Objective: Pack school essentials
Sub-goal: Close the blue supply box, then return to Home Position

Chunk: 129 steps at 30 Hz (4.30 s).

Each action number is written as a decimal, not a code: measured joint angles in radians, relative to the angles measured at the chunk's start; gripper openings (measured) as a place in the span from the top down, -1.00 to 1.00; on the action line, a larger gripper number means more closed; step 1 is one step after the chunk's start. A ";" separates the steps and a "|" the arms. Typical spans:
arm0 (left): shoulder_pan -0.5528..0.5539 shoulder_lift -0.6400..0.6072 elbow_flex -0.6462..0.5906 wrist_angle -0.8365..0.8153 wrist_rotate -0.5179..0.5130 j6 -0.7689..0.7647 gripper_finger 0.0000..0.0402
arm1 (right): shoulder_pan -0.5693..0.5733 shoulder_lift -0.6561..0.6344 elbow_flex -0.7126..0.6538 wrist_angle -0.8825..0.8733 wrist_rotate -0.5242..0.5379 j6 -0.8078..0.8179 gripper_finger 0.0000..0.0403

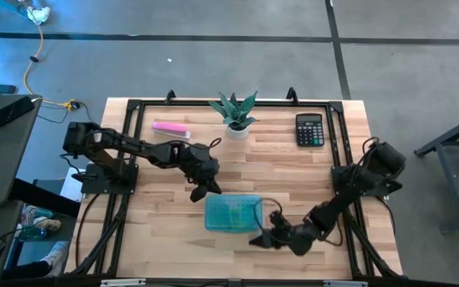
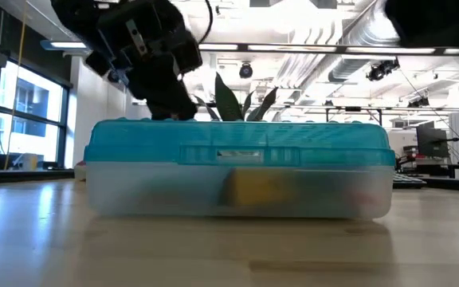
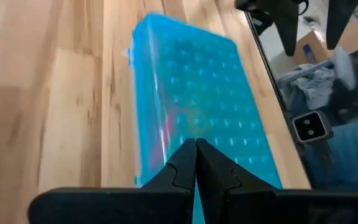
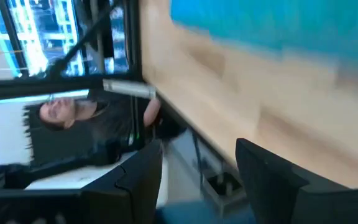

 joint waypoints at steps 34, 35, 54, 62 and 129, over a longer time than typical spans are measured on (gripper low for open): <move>-0.312 -0.048 0.338 -0.585 -0.433 -0.184 1.00 | -0.401 -0.291 0.226 -0.817 -0.286 -1.181 0.99; -0.319 -0.042 0.338 -0.581 -0.445 -0.190 1.00 | -0.401 -0.284 0.222 -0.814 -0.287 -1.176 0.99; -0.372 0.117 0.336 -0.578 -0.514 -0.297 1.00 | -0.383 -0.096 0.206 -0.734 -0.383 -1.156 1.00; -0.372 0.144 0.339 -0.564 -0.513 -0.297 1.00 | -0.387 -0.048 0.206 -0.761 -0.394 -1.133 1.00; -0.015 -1.085 -0.306 -0.371 -0.600 -0.001 1.00 | -0.684 -0.719 0.190 -0.641 -0.101 -1.463 1.00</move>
